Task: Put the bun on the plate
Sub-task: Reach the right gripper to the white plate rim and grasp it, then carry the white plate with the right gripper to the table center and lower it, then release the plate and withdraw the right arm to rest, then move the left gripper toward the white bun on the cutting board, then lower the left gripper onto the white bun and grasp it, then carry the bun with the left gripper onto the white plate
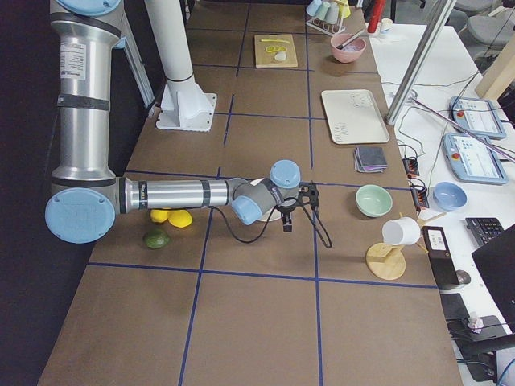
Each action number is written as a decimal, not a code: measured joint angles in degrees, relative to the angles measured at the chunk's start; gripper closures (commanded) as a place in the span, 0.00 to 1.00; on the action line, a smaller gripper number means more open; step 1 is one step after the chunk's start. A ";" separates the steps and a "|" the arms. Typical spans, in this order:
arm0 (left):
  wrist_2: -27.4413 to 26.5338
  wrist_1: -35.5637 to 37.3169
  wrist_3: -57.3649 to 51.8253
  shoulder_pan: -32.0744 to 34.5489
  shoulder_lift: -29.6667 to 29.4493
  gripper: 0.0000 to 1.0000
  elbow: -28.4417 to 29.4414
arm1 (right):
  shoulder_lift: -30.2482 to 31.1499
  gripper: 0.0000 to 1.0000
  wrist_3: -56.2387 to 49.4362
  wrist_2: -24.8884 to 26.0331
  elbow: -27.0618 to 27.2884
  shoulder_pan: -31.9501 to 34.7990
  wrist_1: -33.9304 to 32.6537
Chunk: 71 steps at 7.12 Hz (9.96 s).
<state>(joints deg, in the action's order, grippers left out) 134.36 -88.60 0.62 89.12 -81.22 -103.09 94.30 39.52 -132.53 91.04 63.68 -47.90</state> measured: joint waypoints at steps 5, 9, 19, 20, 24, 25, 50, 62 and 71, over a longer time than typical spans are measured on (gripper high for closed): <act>0.02 -0.08 0.04 0.00 0.01 0.00 0.00 | 4.15 0.97 7.83 2.21 -3.07 -7.14 11.82; 0.02 -0.08 0.09 0.00 0.03 0.00 0.03 | 4.20 1.00 7.34 1.50 -2.73 -7.46 11.86; 0.02 -0.16 0.09 -0.04 0.02 0.00 -0.06 | -31.11 0.99 27.82 11.77 -2.41 -21.58 -6.13; 0.02 -0.17 0.09 -0.06 0.01 0.00 -0.08 | -32.54 0.99 30.08 14.65 -3.15 -24.87 -6.70; 0.02 -0.19 0.09 -0.09 0.01 0.00 -0.01 | -33.47 0.01 33.82 22.84 -3.58 -32.65 -6.69; 0.02 -0.23 0.09 -0.09 0.01 0.00 -0.02 | -33.49 0.00 34.58 23.08 -3.59 -32.90 -6.75; -5.73 -19.90 36.63 -31.11 -9.32 0.00 -1.45 | 6.51 0.00 -42.14 -0.26 11.37 26.52 -37.60; -12.19 -22.01 39.71 -41.70 -14.64 0.62 5.68 | 6.51 0.00 -42.18 -0.38 11.34 26.50 -37.42; -13.76 -9.41 51.79 -44.41 -33.08 0.63 5.75 | 6.60 0.00 -42.25 -0.45 11.36 26.50 -37.18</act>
<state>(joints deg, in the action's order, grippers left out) 120.60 -98.01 52.40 44.71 -114.30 -97.34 100.90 -2.72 -132.98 102.40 90.18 -85.08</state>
